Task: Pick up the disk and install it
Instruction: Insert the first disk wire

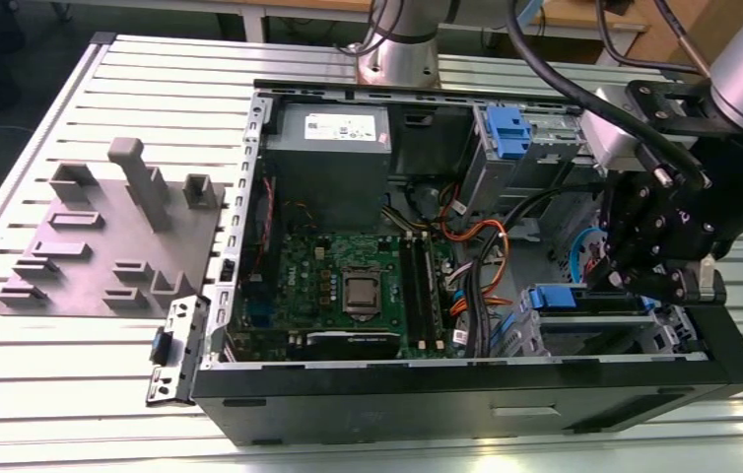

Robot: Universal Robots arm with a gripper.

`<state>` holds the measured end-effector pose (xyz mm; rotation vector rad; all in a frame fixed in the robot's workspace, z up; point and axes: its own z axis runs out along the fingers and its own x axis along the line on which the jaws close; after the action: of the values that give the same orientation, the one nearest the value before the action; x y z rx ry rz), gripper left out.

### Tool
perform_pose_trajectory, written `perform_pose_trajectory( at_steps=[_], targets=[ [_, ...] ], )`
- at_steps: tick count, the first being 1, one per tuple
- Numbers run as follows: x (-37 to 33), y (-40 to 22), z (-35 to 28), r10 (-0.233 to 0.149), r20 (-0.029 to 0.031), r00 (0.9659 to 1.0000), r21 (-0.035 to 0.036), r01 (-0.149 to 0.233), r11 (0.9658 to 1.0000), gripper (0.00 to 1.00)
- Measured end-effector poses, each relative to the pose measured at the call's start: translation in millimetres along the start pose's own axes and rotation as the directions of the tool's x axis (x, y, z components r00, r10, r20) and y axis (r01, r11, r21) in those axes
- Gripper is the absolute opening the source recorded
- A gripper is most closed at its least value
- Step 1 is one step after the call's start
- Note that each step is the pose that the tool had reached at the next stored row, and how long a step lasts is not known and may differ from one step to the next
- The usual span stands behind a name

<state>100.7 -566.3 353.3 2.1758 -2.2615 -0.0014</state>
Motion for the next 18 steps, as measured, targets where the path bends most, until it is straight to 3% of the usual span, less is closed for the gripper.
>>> perform_pose_trajectory(
  at_steps=[18],
  targets=[
    [-0.2,-5.5,0.0,0.000,0.0000,1.0000,0.0000,0.000,1.0000,0.11]
  ],
)
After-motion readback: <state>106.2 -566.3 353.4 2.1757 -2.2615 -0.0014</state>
